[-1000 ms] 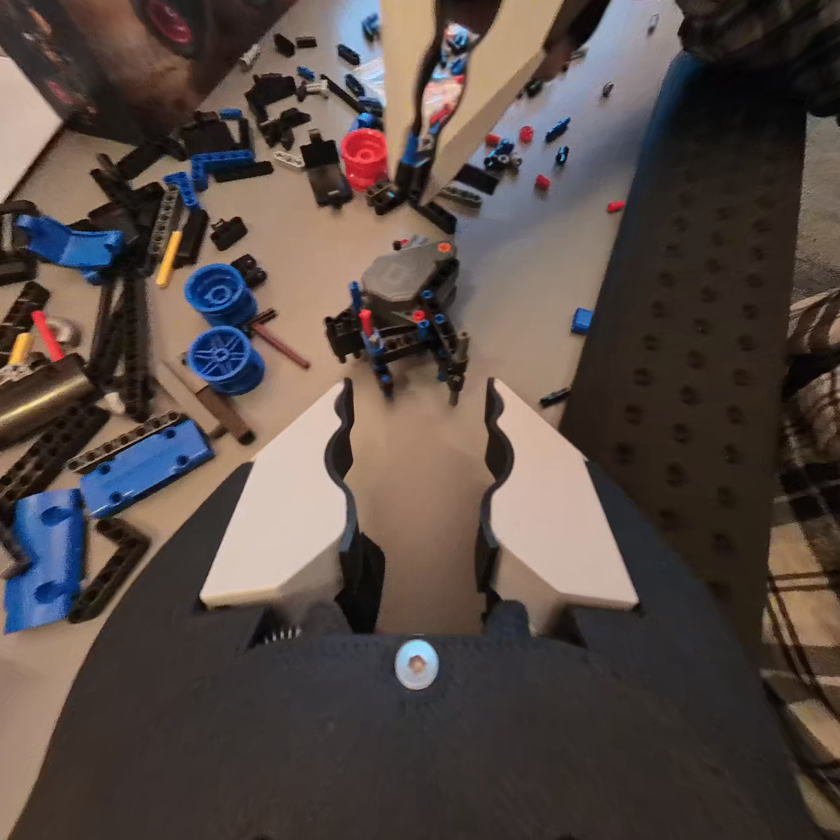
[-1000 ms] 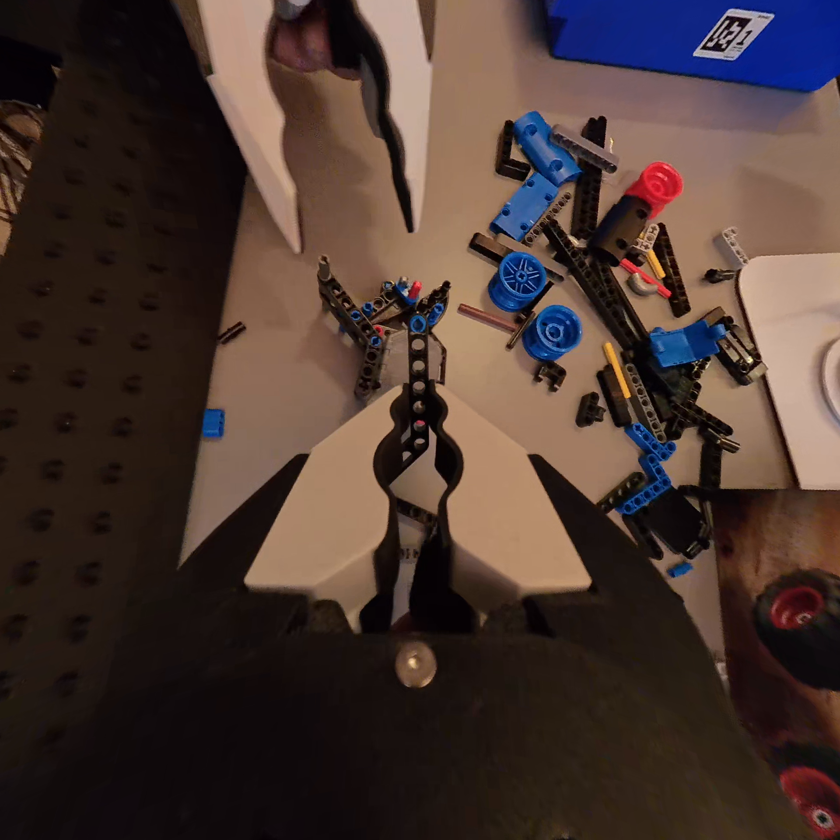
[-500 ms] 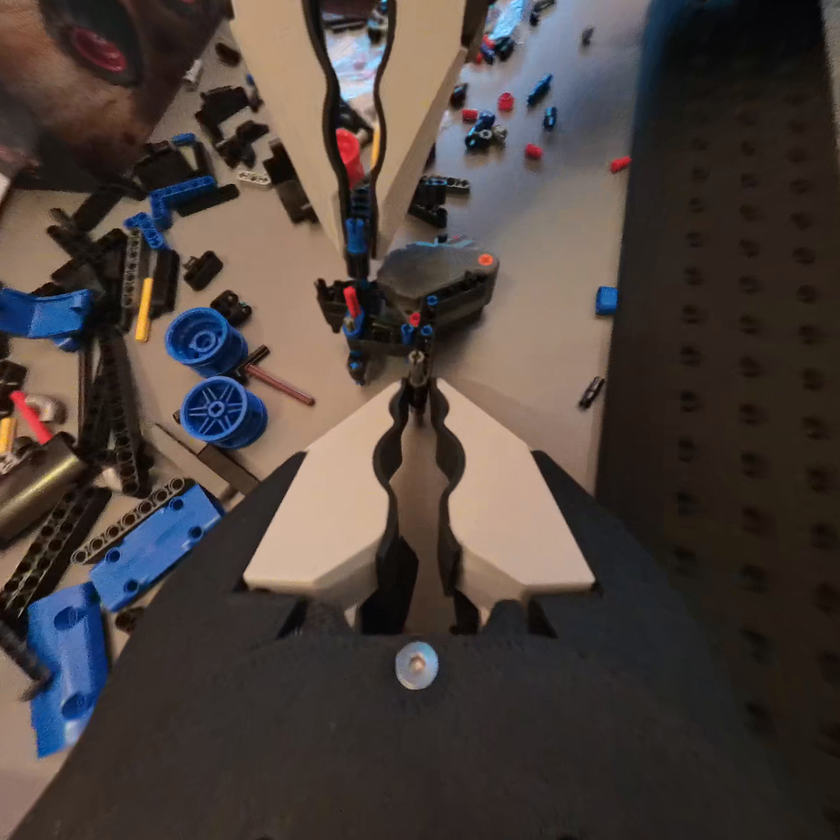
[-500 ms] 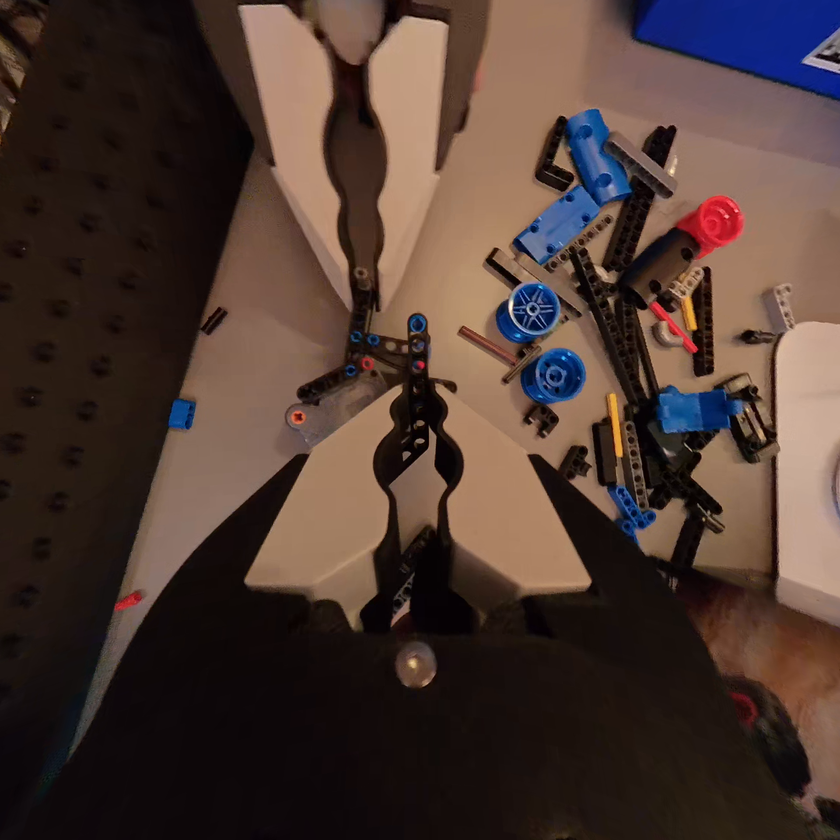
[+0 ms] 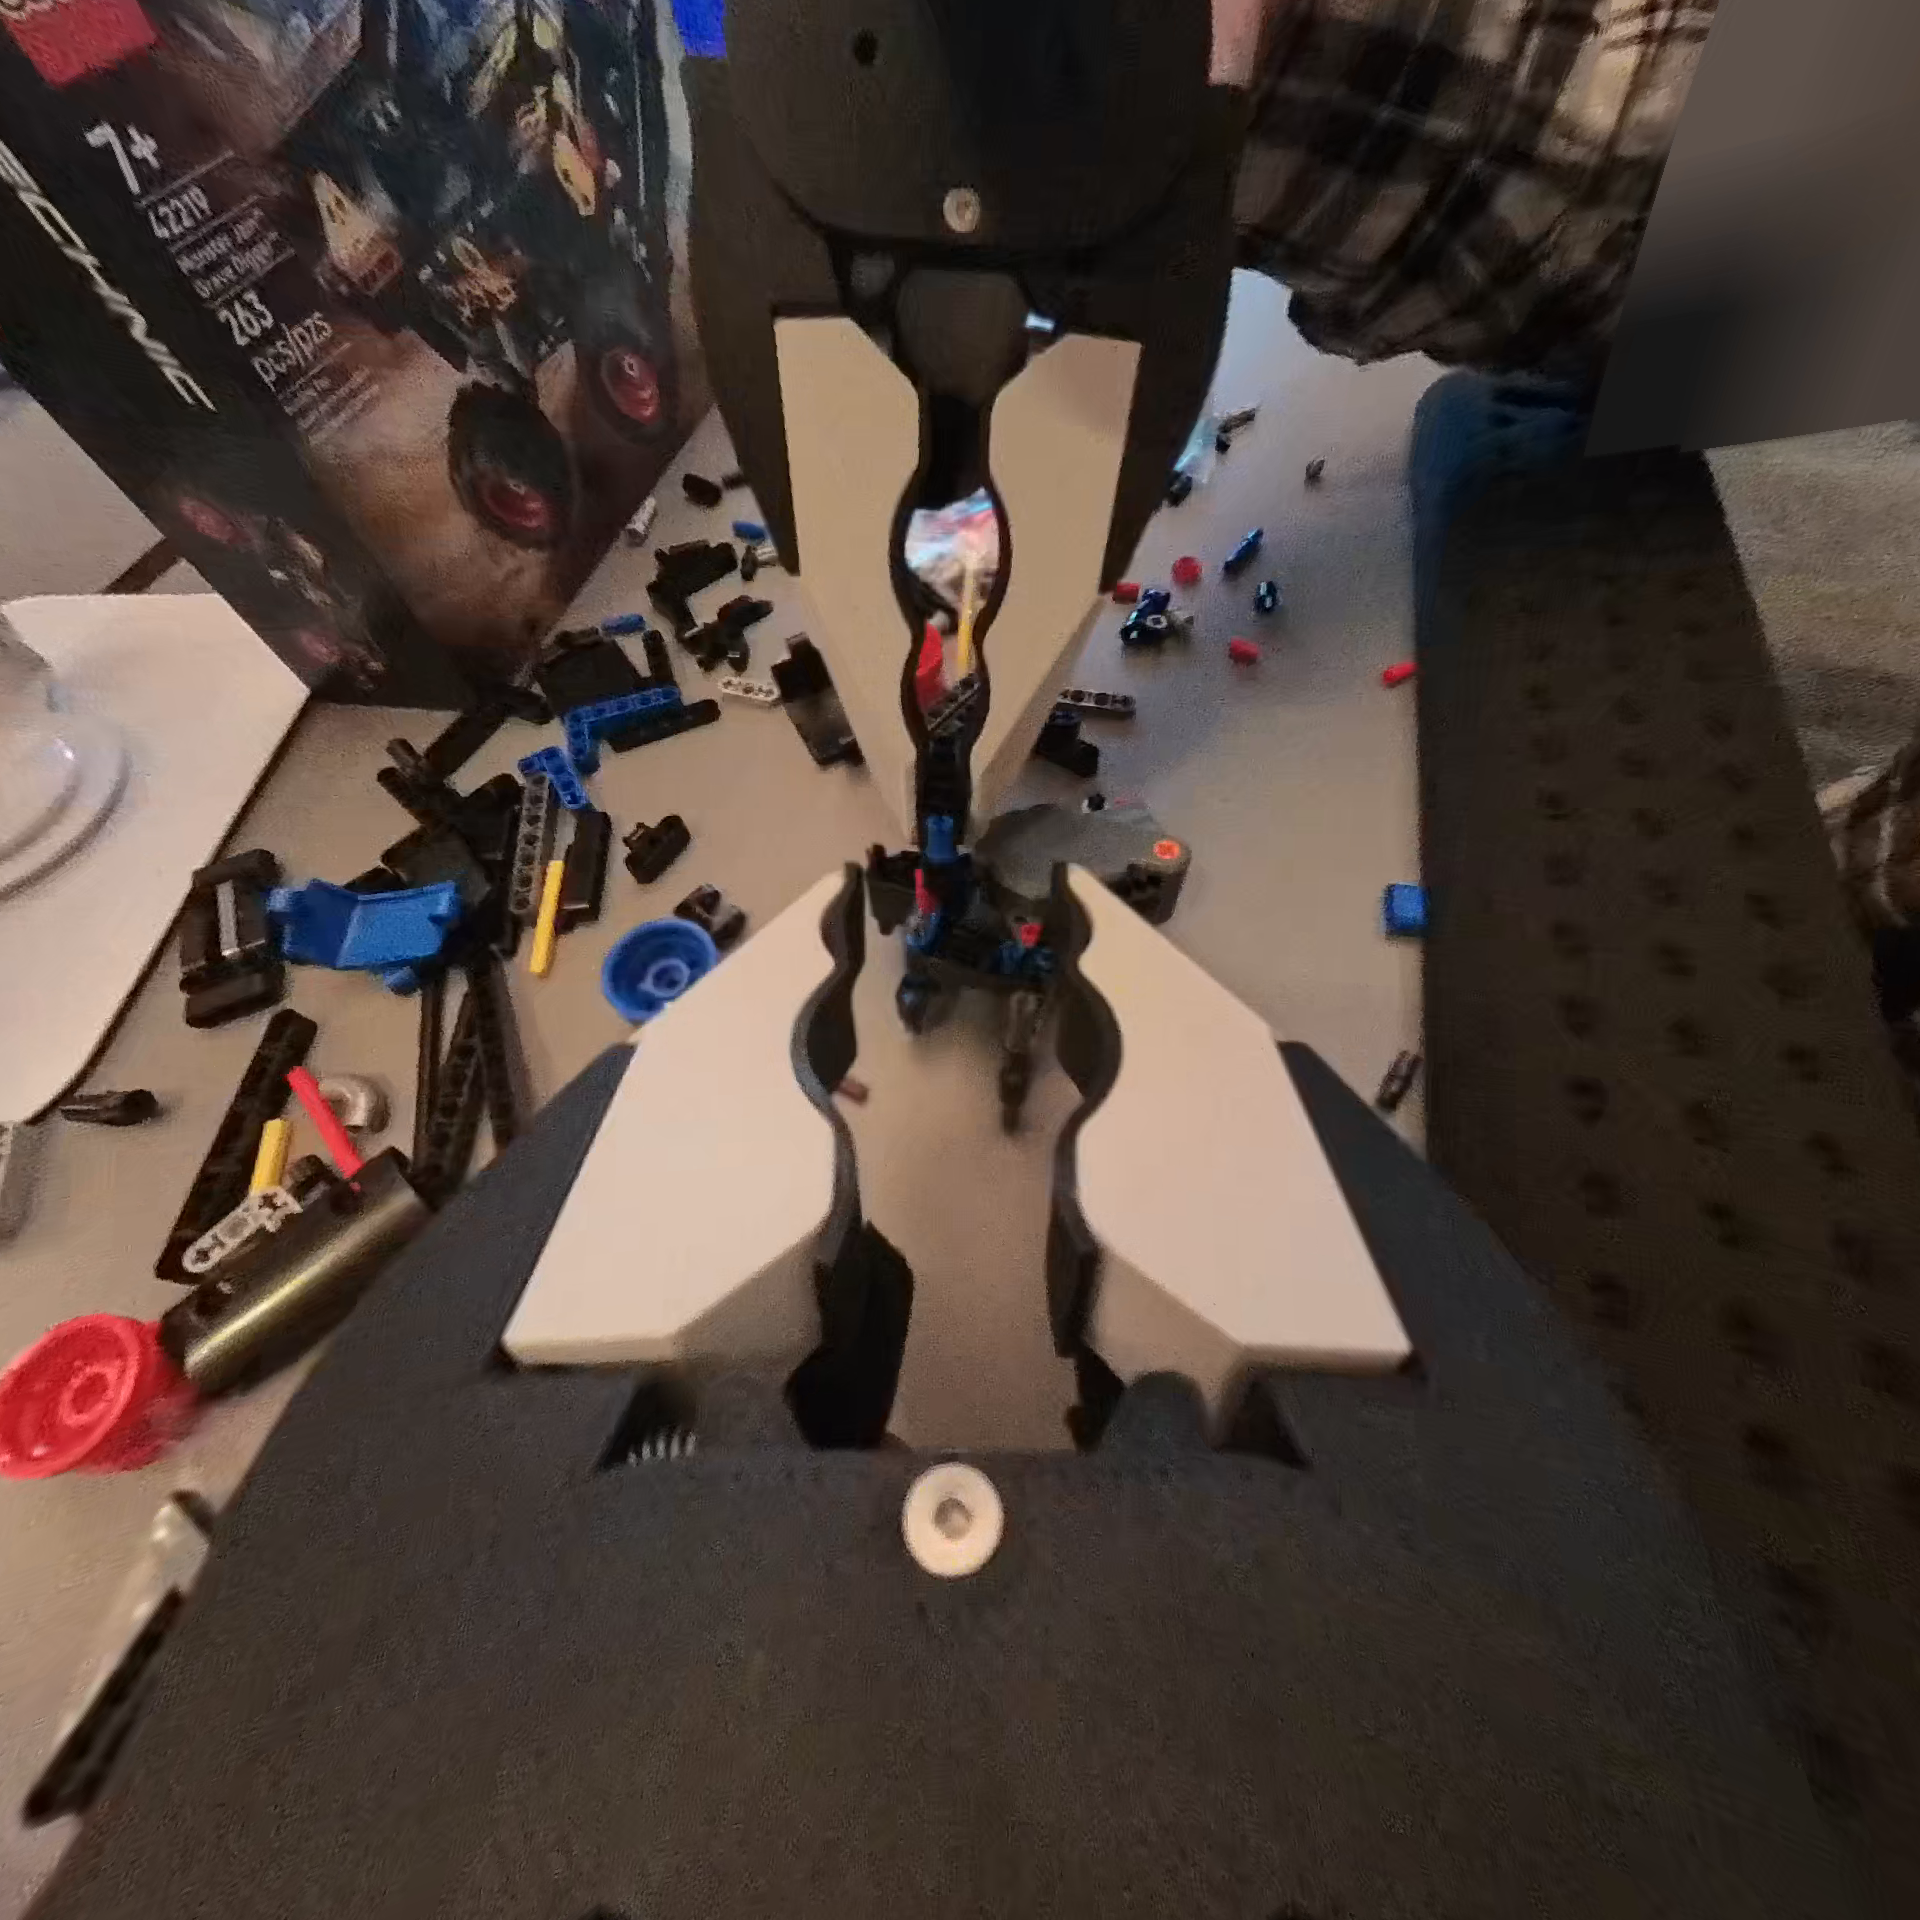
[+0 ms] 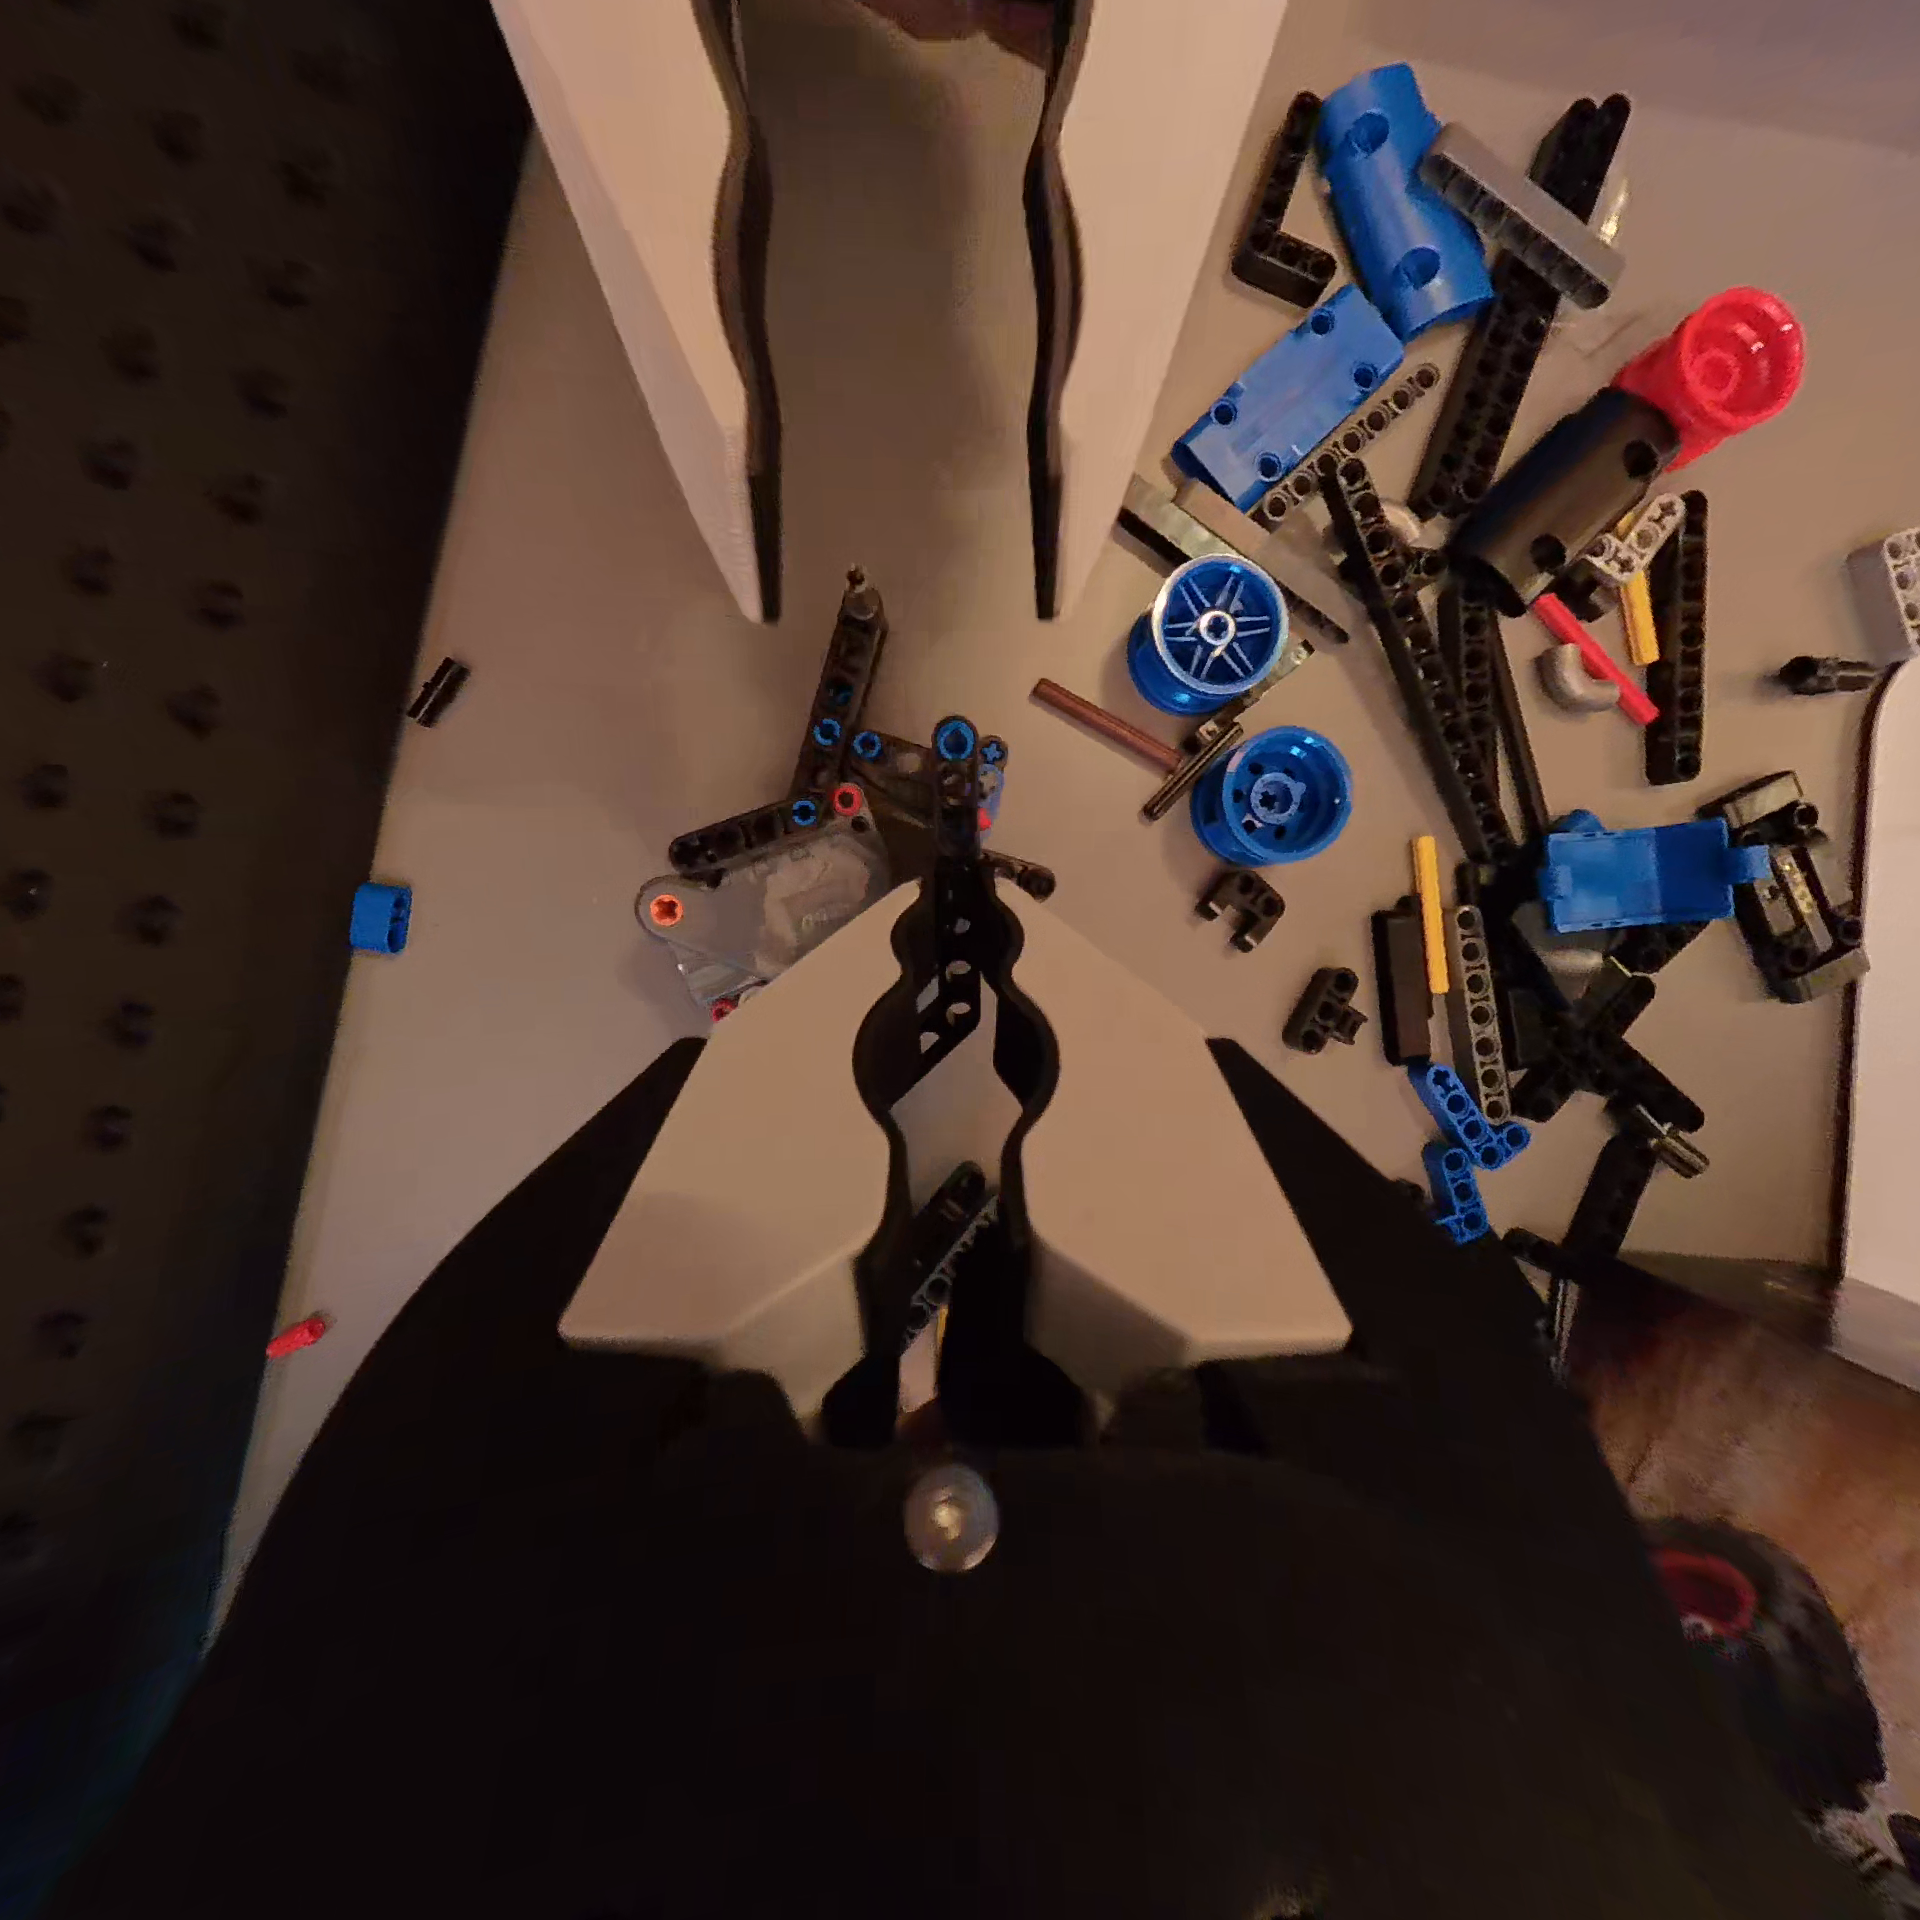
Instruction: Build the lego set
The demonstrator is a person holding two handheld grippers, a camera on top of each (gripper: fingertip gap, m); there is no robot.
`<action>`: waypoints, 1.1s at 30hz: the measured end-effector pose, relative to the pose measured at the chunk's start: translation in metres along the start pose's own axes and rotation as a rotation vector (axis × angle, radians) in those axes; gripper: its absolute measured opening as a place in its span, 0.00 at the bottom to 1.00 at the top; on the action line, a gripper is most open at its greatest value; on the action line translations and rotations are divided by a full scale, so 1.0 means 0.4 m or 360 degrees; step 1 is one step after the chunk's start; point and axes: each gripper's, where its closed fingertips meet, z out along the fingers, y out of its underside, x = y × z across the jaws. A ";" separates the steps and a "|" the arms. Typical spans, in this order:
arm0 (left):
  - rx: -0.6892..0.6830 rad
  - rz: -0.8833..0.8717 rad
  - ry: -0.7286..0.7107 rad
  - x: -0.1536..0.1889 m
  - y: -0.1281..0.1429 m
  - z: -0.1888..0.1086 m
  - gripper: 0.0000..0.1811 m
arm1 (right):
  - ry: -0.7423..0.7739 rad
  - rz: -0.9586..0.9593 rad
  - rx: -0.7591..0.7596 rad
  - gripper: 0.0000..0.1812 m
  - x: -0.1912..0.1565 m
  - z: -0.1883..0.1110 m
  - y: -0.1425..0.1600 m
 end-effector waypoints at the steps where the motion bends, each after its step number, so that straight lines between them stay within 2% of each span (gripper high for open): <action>1: -0.0041 0.0041 -0.0032 -0.009 0.002 0.012 0.16 | 0.0006 0.0010 -0.0002 0.02 0.002 0.000 0.000; 4: -0.0148 0.0188 -0.0101 -0.020 0.011 0.048 0.04 | 0.0019 0.0036 0.0000 0.02 0.004 0.002 -0.005; 5: -0.0168 0.0212 -0.0104 -0.021 0.014 0.055 0.03 | 0.0031 0.0040 -0.0004 0.02 0.006 0.002 -0.005; 9: -0.0179 0.0247 -0.0119 -0.025 0.017 0.056 0.03 | 0.0063 0.0053 0.0031 0.03 0.012 -0.006 -0.003; 11: -0.0184 0.0257 -0.0117 -0.027 0.018 0.053 0.03 | 0.0091 0.0050 0.0076 0.07 0.015 -0.023 -0.010; 17: -0.0195 0.0285 -0.0085 -0.034 0.017 0.056 0.03 | 0.0152 0.0016 0.0087 0.03 0.023 -0.032 -0.008; 21: -0.0162 0.0223 -0.0033 -0.037 0.021 0.056 0.03 | 0.0148 0.0101 0.0125 0.03 0.024 -0.031 -0.005; 25: -0.0149 0.0194 -0.0024 -0.038 0.028 0.056 0.03 | 0.0104 0.0179 0.0163 0.09 0.016 -0.021 0.012; 28: -0.0137 0.0186 -0.0012 -0.037 0.027 0.056 0.03 | 0.0136 0.0211 0.0205 0.03 0.024 -0.020 0.016; 33: -0.0108 0.0194 0.0006 -0.031 0.022 0.052 0.03 | 0.0147 0.0241 0.0236 0.03 0.019 -0.025 0.012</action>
